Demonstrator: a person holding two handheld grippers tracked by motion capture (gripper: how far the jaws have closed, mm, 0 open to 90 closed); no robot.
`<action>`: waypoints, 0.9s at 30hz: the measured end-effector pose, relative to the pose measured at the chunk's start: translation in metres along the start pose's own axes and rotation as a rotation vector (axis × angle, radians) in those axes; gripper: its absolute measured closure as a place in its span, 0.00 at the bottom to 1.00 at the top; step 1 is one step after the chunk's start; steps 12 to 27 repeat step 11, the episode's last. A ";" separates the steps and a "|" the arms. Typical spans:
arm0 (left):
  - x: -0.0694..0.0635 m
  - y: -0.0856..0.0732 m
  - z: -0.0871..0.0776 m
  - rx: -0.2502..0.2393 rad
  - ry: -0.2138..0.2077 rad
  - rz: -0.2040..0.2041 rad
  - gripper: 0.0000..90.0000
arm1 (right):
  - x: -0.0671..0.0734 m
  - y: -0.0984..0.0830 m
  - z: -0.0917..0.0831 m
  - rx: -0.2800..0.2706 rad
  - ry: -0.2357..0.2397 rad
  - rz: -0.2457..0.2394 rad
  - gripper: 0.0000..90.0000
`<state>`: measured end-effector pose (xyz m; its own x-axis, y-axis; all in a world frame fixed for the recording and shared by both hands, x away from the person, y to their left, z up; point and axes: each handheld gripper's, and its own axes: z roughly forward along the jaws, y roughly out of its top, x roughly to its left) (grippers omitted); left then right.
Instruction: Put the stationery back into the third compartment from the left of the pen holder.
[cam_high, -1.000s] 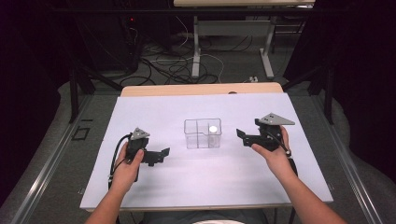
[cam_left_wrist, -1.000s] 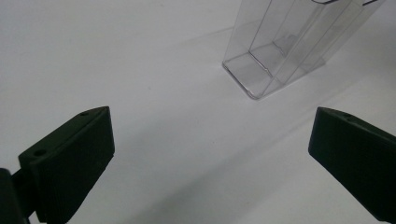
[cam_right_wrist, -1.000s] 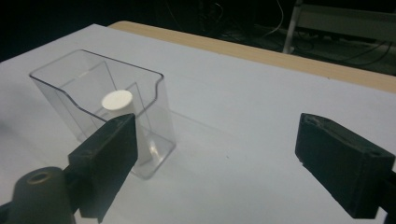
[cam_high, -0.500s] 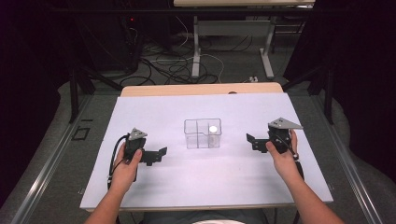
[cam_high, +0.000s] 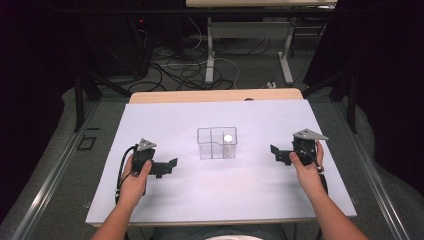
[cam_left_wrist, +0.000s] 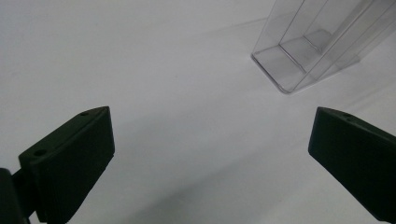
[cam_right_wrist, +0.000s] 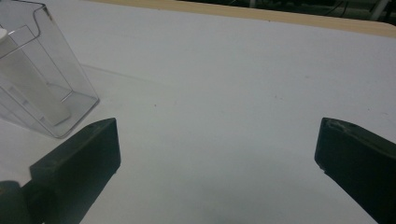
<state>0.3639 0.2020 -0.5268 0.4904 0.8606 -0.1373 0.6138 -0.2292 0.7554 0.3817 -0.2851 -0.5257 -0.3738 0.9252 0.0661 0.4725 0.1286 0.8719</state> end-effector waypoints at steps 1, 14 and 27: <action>0.001 0.000 -0.001 0.013 -0.009 -0.006 0.00 | -0.001 0.000 0.000 0.006 -0.002 0.002 0.00; 0.004 0.001 -0.001 0.011 -0.005 -0.005 0.00 | -0.007 -0.006 0.004 0.037 -0.007 0.030 0.00; 0.004 0.001 -0.001 0.011 -0.005 -0.005 0.00 | -0.007 -0.006 0.004 0.037 -0.007 0.030 0.00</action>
